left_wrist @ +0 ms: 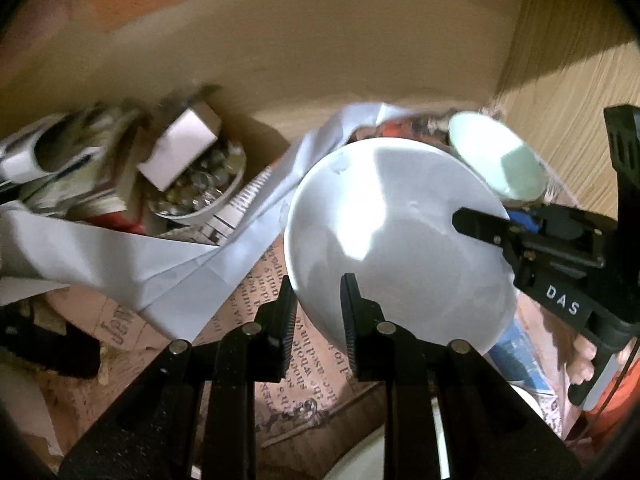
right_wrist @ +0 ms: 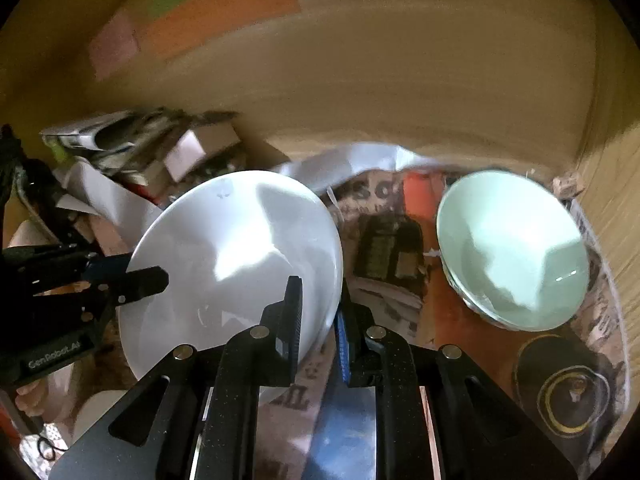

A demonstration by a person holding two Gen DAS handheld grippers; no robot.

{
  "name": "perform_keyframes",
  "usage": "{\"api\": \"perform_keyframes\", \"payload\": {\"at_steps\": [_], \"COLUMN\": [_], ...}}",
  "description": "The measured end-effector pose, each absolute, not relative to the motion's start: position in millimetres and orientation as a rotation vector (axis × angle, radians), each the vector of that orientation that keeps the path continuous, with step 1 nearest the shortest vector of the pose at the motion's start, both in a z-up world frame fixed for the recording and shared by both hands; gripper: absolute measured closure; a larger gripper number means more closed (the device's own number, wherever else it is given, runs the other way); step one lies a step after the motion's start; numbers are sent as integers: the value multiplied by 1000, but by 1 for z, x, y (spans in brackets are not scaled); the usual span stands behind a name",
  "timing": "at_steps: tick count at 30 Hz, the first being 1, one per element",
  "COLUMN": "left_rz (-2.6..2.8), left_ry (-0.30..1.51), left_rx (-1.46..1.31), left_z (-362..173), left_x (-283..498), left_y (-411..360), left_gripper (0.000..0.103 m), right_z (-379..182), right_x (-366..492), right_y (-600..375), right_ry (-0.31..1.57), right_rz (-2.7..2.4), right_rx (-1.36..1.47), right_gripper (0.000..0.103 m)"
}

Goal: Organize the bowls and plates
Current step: 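Lift the white bowl and carry it toward the pink bowl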

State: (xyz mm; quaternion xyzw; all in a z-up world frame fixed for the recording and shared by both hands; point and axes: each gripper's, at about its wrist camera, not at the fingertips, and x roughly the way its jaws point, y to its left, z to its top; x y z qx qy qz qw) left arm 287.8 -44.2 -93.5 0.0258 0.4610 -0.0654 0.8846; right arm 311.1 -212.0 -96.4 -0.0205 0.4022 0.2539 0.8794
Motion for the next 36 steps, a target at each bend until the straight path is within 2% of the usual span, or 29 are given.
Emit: {"api": "perform_keyframes", "payload": {"at_steps": [14,36], "left_rz": [-91,-6], "left_ry": [766,680], "left_rx": [-2,-60], "left_z": [-41,-38], "left_x": [212,108], "left_y": [-17,51], "left_gripper": [81,81], "right_z": [-54,-48], "right_x": [254,184], "right_y": [-190,-129], "right_ry": [730,706], "right_rz": [582,704], "right_rx": [-66,-81], "right_gripper": [89,89]}}
